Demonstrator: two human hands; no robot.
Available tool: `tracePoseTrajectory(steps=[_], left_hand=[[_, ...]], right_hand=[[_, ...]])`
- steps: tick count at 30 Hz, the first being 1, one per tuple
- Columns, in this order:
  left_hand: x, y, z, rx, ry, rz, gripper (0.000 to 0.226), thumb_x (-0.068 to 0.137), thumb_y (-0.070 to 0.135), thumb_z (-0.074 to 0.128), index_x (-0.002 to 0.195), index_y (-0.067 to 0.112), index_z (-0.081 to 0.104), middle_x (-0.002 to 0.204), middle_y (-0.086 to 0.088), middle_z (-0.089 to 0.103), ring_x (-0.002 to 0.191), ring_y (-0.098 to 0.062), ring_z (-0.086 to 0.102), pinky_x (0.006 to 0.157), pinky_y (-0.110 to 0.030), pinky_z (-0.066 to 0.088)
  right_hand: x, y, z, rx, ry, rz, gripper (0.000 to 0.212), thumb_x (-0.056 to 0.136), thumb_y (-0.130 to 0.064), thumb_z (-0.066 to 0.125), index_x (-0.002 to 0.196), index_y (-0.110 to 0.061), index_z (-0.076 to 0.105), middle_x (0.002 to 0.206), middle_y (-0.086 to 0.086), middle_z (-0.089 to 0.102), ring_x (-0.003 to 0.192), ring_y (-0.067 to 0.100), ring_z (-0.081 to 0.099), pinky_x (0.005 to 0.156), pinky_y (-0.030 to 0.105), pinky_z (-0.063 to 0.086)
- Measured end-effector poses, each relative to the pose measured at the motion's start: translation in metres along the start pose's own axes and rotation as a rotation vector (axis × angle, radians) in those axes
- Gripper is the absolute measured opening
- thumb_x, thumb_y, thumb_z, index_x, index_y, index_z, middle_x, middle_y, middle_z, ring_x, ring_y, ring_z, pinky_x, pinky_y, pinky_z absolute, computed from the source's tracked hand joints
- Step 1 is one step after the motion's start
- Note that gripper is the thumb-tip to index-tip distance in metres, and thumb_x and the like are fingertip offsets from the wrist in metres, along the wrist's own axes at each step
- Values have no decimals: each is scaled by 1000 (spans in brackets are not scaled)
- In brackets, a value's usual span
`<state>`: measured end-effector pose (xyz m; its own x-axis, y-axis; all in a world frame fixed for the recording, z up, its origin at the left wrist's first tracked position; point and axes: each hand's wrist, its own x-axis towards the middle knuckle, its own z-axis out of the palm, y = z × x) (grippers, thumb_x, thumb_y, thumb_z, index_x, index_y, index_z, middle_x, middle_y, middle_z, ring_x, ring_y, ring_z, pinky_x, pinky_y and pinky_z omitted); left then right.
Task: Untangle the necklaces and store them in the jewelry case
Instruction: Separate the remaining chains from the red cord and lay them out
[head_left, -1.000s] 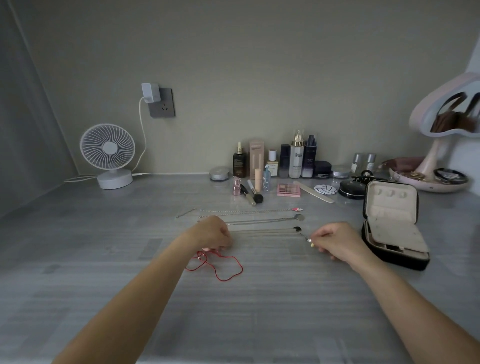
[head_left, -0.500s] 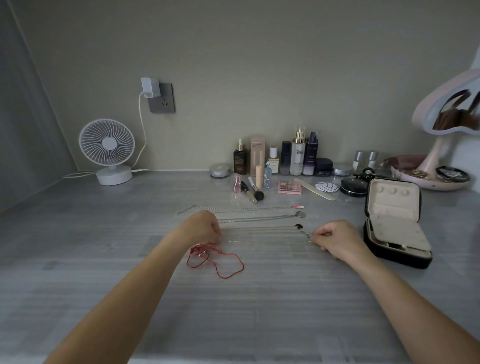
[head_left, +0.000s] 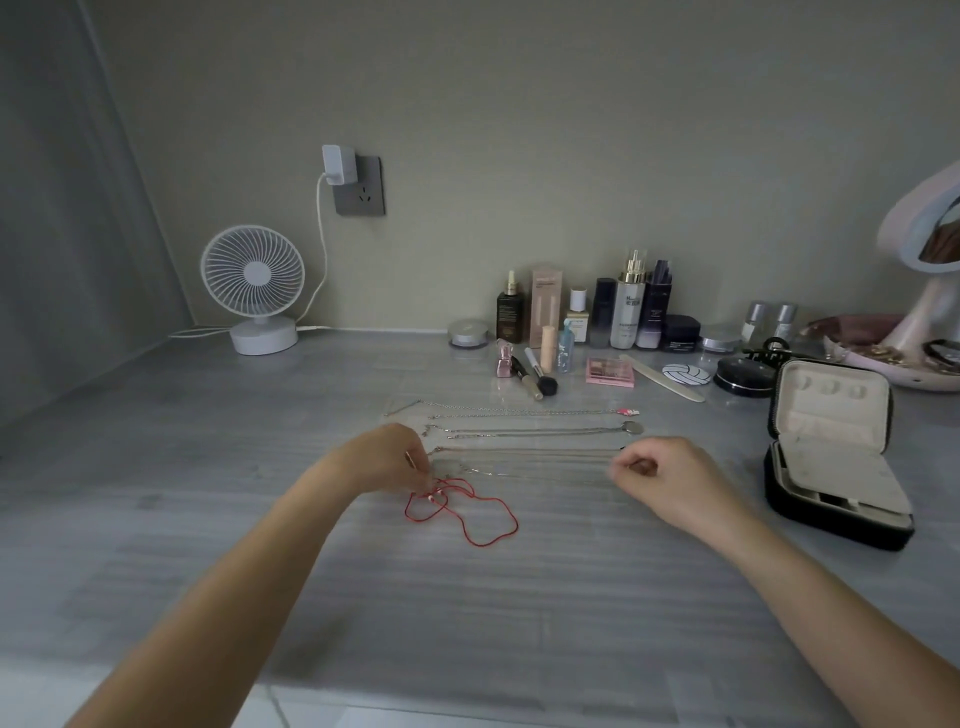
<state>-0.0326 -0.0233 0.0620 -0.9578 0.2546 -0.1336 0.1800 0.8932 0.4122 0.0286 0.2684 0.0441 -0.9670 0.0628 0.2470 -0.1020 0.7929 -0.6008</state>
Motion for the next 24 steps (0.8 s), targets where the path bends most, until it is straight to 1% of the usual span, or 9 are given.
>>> tracePoseTrajectory(steps=[3, 6, 8, 12, 15, 19, 21, 23, 24], left_hand=[[-1, -5, 8, 10, 18, -6, 10, 78, 21, 69, 85, 17, 63, 73, 11, 51, 74, -12, 51, 56, -16, 36], [-2, -5, 8, -84, 39, -1, 6, 80, 19, 67, 78, 17, 62, 71, 6, 56, 68, -12, 51, 54, -18, 38], [-8, -2, 3, -197, 46, 2, 9, 81, 19, 68, 74, 17, 62, 68, 5, 57, 60, -9, 49, 49, -17, 36], [-18, 6, -8, -328, -16, 24, 8, 85, 16, 64, 77, 16, 60, 71, 4, 60, 65, -7, 55, 51, -18, 38], [-22, 13, -10, -398, -29, 34, 7, 85, 17, 64, 79, 16, 60, 71, 5, 62, 64, -7, 56, 53, -18, 41], [-22, 22, -12, -558, -29, 41, 6, 86, 16, 64, 80, 16, 61, 69, 4, 64, 59, -5, 56, 52, -19, 40], [-23, 27, -12, -522, -85, 53, 4, 87, 18, 62, 83, 16, 62, 69, 4, 67, 58, -2, 60, 52, -17, 41], [-23, 31, -11, -451, -168, 57, 8, 90, 18, 56, 89, 15, 64, 75, 4, 71, 63, -3, 64, 52, -15, 42], [-23, 32, -10, -401, -169, 54, 10, 91, 18, 55, 91, 13, 64, 78, 3, 72, 67, -5, 65, 52, -15, 43]], right_hand=[[-4, -19, 2, -44, -76, -69, 6, 80, -25, 66, 78, -22, 72, 74, -12, 67, 71, 0, 58, 60, 9, 40], [-5, -35, 4, -40, -103, -118, 7, 79, -24, 66, 77, -22, 72, 75, -11, 67, 70, -2, 57, 60, 7, 40], [-5, -45, 6, -28, -106, -145, 7, 79, -24, 66, 78, -21, 72, 73, -12, 66, 67, -3, 56, 59, 8, 40], [-3, -59, 15, 13, -138, -188, 6, 81, -24, 65, 81, -22, 71, 75, -13, 64, 68, -3, 55, 62, 12, 41], [-2, -68, 25, 15, -146, -232, 9, 82, -24, 65, 86, -19, 72, 77, -11, 65, 68, -2, 55, 61, 9, 39], [1, -80, 37, 62, -112, -269, 11, 84, -23, 64, 88, -18, 72, 75, -13, 62, 69, 1, 56, 62, 8, 38], [4, -85, 41, 108, -67, -278, 11, 85, -22, 62, 88, -18, 71, 70, -17, 60, 65, -3, 53, 60, 8, 38], [7, -88, 44, 143, -40, -276, 11, 87, -22, 60, 86, -18, 69, 64, -19, 56, 60, -5, 50, 58, 9, 37], [8, -89, 45, 151, -40, -275, 11, 87, -22, 59, 86, -17, 69, 64, -19, 56, 60, -5, 50, 58, 10, 37]])
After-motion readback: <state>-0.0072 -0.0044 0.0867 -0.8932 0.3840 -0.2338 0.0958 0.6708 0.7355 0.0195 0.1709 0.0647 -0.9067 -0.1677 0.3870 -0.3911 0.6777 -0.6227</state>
